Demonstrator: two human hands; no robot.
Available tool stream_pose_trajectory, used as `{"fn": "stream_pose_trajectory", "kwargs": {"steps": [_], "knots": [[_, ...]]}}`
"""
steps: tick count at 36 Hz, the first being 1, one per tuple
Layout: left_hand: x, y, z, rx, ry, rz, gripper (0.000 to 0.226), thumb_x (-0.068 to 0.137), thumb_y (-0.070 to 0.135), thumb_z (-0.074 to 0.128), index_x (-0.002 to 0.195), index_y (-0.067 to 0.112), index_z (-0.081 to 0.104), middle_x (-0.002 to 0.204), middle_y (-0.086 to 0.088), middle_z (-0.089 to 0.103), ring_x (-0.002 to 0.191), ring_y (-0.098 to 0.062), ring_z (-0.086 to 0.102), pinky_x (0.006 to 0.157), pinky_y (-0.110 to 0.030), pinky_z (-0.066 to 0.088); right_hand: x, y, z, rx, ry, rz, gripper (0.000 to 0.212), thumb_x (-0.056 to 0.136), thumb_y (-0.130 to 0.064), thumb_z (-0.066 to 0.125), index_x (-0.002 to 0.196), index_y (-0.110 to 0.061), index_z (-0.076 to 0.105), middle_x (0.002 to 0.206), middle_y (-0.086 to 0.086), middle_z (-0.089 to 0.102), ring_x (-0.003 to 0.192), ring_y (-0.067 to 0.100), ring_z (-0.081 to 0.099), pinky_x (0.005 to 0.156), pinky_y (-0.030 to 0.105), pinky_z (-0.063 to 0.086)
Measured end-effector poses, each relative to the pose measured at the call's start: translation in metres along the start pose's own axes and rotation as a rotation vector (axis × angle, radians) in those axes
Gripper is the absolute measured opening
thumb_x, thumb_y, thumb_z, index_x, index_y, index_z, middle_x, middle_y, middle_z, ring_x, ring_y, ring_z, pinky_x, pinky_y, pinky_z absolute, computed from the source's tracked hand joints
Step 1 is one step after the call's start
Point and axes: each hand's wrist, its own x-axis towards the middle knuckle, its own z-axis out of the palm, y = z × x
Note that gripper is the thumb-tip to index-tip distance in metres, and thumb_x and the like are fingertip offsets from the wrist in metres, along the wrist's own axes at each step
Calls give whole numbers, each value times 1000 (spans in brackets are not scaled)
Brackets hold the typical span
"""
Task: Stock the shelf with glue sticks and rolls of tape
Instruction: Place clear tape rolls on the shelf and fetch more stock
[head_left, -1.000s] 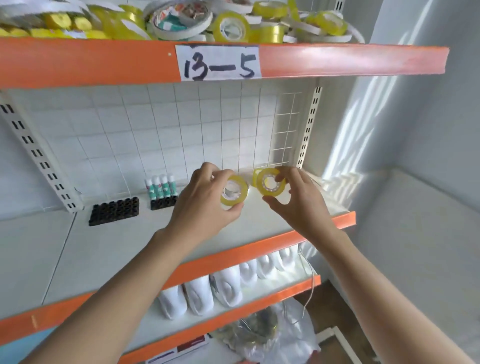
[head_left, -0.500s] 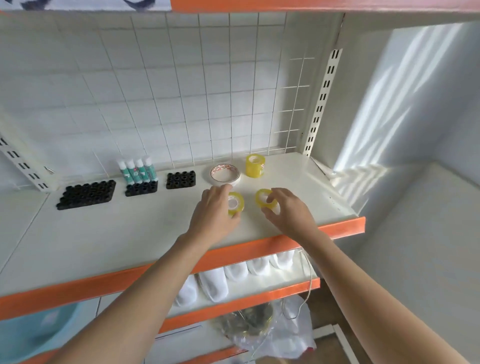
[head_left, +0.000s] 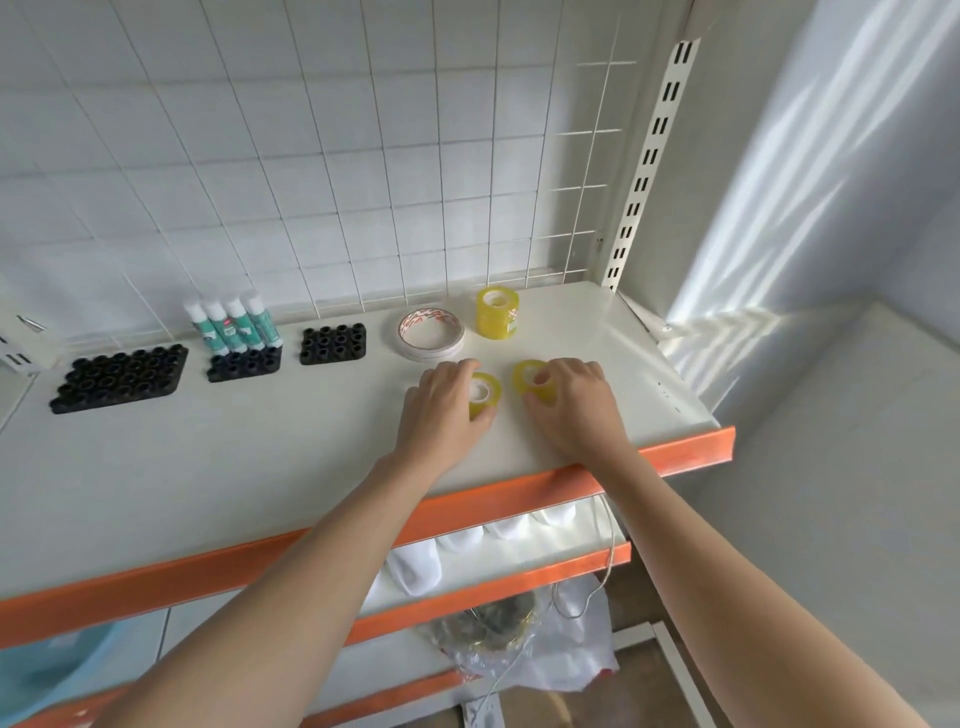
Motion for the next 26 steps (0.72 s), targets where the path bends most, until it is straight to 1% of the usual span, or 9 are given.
{"fn": "stream_pose_trajectory", "kwargs": {"steps": [4, 7, 10, 14, 17, 22, 26], "knots": [[-4, -4, 3, -44, 36, 46, 50, 87, 38, 63, 130, 12, 53, 125, -9, 56, 114, -34, 52, 89, -46, 43, -1, 1, 1, -2, 17, -24, 23, 82, -25, 71, 99, -10, 69, 107, 10, 65, 99, 37, 53, 83, 42, 47], [-8, -14, 4, -67, 70, 67, 55, 85, 46, 45, 123, 8, 56, 116, -13, 59, 105, -38, 55, 87, -48, 48, -2, 2, 3, -11, 24, -38, 22, 81, -24, 71, 97, -9, 69, 105, 10, 65, 97, 38, 53, 82, 44, 47], [-12, -23, 2, -1, 89, 68, 52, 85, 46, 37, 115, 10, 60, 107, -10, 62, 100, -36, 55, 83, -46, 49, -3, 2, 3, -14, 25, -47, 22, 81, -22, 71, 98, -7, 69, 103, 10, 65, 97, 39, 52, 82, 44, 48], [-17, -36, 3, 82, 145, 37, 39, 84, 36, 44, 104, 10, 65, 99, -10, 64, 96, -36, 57, 75, -44, 49, -2, 1, 1, 23, 66, -70, 21, 79, -18, 74, 97, -8, 70, 106, 10, 66, 98, 40, 54, 81, 45, 50], [-18, -43, 6, 89, 168, 15, 43, 80, 38, 37, 99, 13, 67, 101, -7, 64, 94, -34, 58, 77, -41, 47, 4, 0, 0, 75, 125, -98, 19, 79, -17, 75, 94, -8, 70, 110, 11, 66, 96, 39, 57, 81, 42, 51], [-18, -43, 8, 82, 175, -1, 43, 78, 40, 37, 98, 16, 65, 100, -5, 62, 94, -32, 57, 78, -41, 46, 35, -14, -8, 56, 154, -115, 18, 82, -22, 72, 95, -11, 69, 112, 8, 65, 98, 35, 57, 80, 39, 49], [-18, -44, 9, 87, 165, -14, 44, 78, 41, 35, 100, 17, 64, 102, -3, 61, 97, -29, 55, 80, -40, 43, 66, -24, -8, 109, 129, -99, 19, 84, -24, 72, 97, -11, 68, 111, 8, 63, 104, 31, 57, 83, 35, 47]]}}
